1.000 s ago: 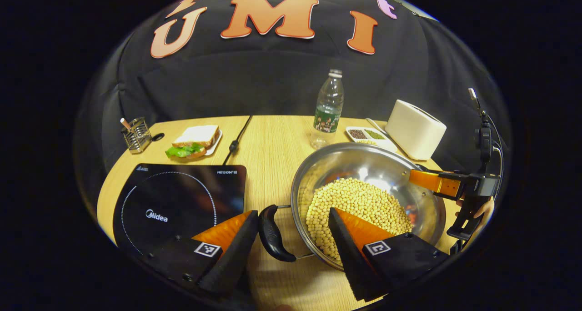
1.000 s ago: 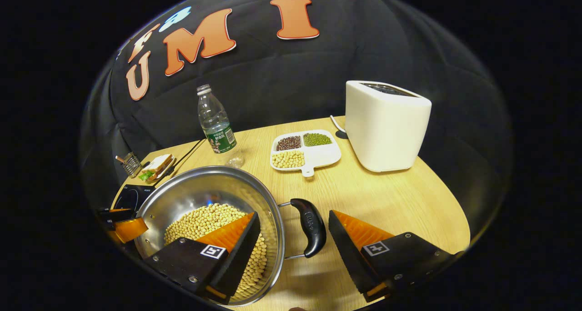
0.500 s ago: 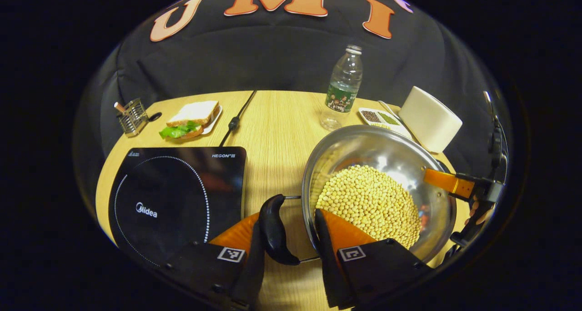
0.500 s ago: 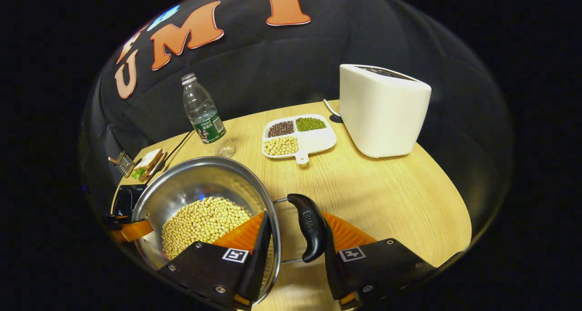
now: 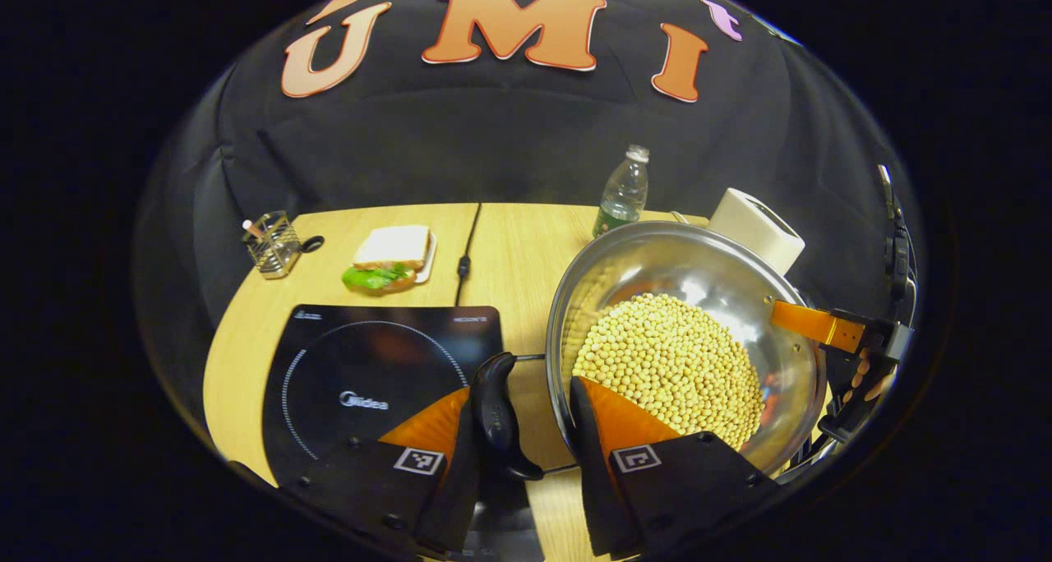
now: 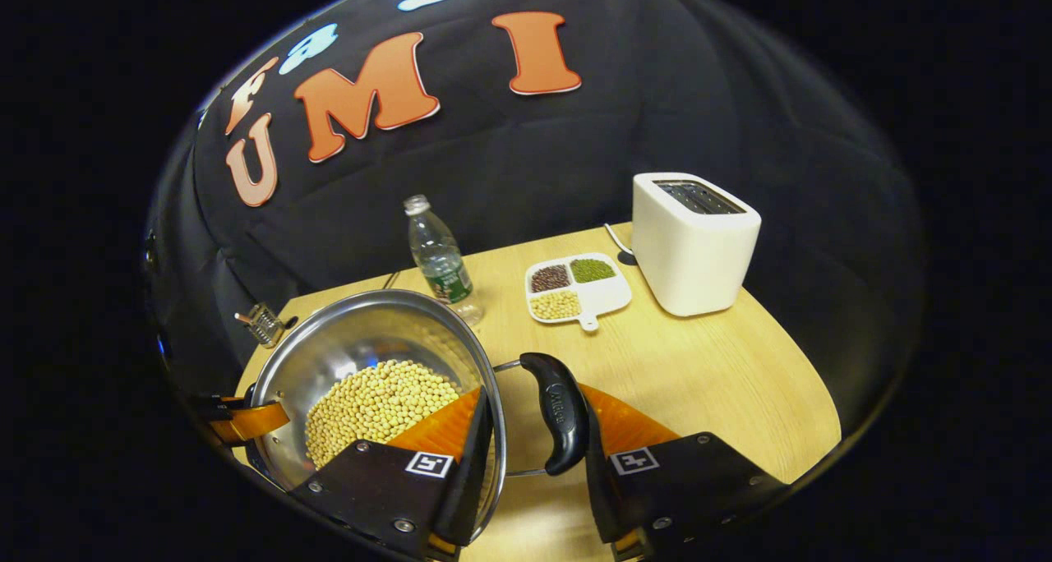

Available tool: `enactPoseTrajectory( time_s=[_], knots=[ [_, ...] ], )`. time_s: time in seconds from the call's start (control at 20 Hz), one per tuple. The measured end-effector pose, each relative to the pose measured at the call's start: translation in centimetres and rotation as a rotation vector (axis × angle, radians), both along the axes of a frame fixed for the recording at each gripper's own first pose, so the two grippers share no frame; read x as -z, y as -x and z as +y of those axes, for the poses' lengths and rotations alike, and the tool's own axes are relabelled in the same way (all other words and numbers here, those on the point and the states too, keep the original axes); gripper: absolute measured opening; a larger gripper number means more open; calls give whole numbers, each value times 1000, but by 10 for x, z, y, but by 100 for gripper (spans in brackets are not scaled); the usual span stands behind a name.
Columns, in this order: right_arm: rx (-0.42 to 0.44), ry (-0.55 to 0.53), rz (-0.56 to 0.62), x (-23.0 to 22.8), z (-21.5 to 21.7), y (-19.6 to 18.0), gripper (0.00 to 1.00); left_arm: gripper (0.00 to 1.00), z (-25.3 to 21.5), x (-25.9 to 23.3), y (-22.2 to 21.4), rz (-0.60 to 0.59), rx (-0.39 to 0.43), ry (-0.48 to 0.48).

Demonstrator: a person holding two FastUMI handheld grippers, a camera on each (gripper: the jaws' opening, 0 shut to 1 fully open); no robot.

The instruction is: First push the handle of the pot to place it horizontally, then grasp the pot with both hands and set it on the induction cooktop.

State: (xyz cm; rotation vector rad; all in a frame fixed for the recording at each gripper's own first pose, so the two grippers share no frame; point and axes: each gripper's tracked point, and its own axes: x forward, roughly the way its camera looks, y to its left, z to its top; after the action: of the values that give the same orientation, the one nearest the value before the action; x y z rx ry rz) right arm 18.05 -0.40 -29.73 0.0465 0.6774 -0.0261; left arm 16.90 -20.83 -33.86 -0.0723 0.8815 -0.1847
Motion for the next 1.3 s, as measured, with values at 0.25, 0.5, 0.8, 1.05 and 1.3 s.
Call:
enactPoseTrajectory(
  time_s=[0.25, 0.5, 0.8, 1.05, 1.3],
  knots=[
    [-68, -20, -25, -30, 68, 6, 55, 59, 65, -43, 15, -39, -56, -25],
    [-148, -13, -30, -38, 138, 15, 55, 58, 133, -55, 35, -21, -126, -28],
    [-230, -40, 23, -14, 210, 31, 55, 60, 211, -45, 59, 19, -197, -61],
    [-251, -61, 51, 6, 242, 39, 55, 60, 237, -47, 69, 35, -216, -84],
    [-228, -58, 77, 29, 239, 38, 55, 61, 227, -36, 68, 66, -194, -73]
  ],
)
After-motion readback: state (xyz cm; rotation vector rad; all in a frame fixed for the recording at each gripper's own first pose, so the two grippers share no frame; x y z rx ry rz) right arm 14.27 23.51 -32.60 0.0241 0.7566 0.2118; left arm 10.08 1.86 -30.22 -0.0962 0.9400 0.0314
